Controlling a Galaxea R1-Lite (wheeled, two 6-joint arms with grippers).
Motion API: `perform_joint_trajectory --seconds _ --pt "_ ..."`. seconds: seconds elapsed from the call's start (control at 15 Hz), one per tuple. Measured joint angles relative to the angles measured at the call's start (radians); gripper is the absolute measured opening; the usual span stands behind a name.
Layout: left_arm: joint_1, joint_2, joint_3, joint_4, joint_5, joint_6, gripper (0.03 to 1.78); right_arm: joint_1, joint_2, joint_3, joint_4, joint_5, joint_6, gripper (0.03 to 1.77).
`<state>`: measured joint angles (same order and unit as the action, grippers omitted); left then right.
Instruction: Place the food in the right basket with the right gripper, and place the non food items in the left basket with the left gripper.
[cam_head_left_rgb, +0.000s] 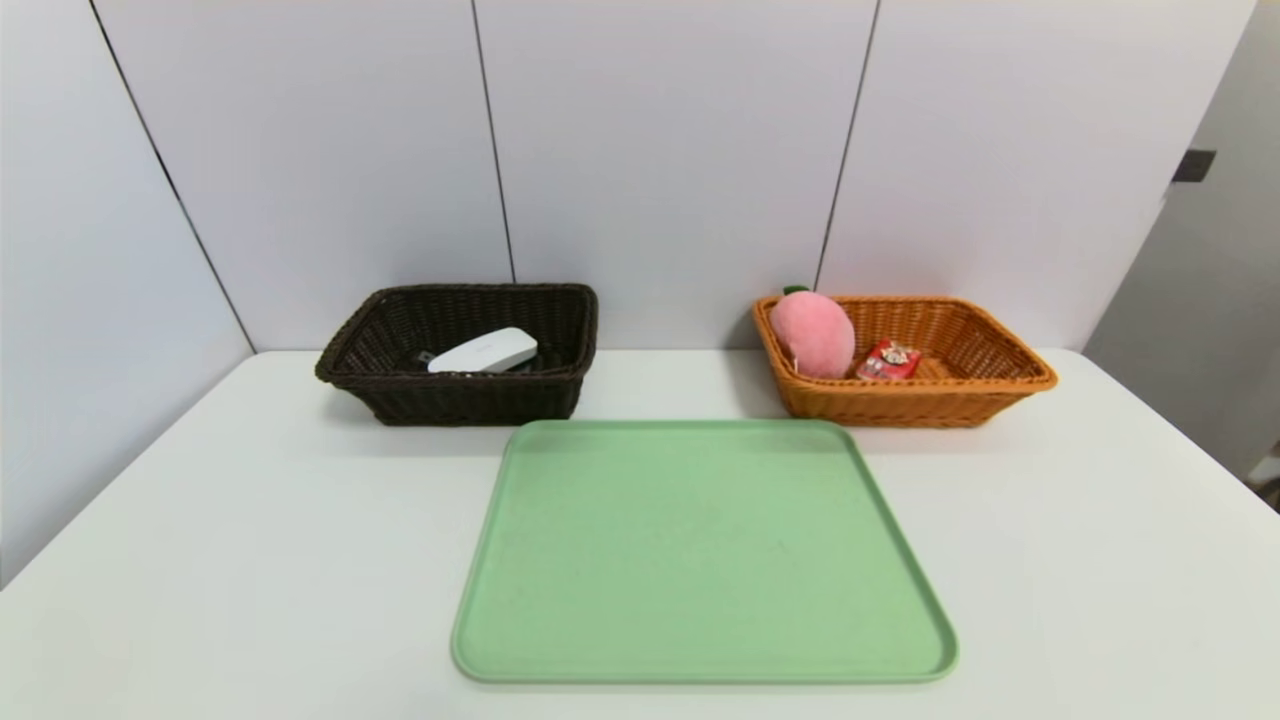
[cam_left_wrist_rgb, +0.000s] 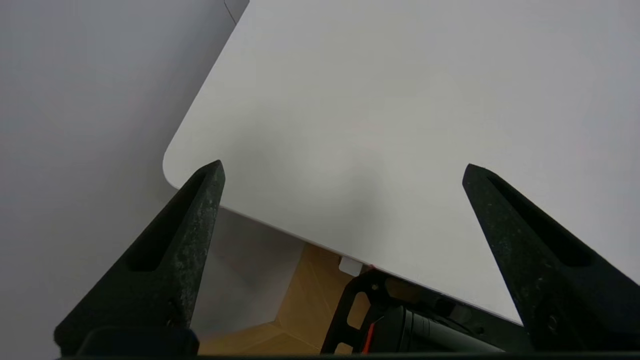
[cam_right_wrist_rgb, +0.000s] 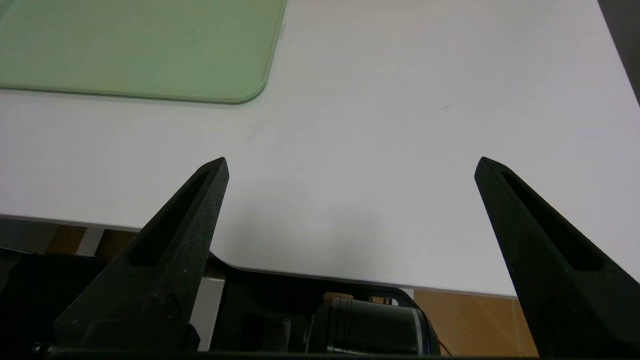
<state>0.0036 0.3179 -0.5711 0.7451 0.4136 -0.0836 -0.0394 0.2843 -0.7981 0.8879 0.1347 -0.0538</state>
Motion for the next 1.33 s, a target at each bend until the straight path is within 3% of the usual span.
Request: perform_joint_trajectory --seconds 0.4,0.73,1.0,1.13,1.33 --pt "0.019 -0.150 0.160 -0.110 -0.007 0.093 1.69 0.028 -0.116 0.086 0.002 -0.013 -0.006 1.70" --pt "0.014 -0.286 0.252 -0.224 -0.078 0.166 1.69 0.037 -0.251 0.191 -0.086 -0.046 -0.028 1.70" --pt "0.013 -0.316 0.420 -0.556 -0.161 0.187 1.69 0.038 -0.281 0.397 -0.421 -0.131 -0.054 1.70" --pt "0.013 -0.318 0.488 -0.714 -0.200 0.220 1.69 0.038 -0.284 0.554 -0.630 -0.187 -0.117 1.70" --pt "0.013 -0.320 0.524 -0.757 -0.320 0.220 1.69 0.038 -0.286 0.752 -0.946 -0.219 -0.224 1.70"
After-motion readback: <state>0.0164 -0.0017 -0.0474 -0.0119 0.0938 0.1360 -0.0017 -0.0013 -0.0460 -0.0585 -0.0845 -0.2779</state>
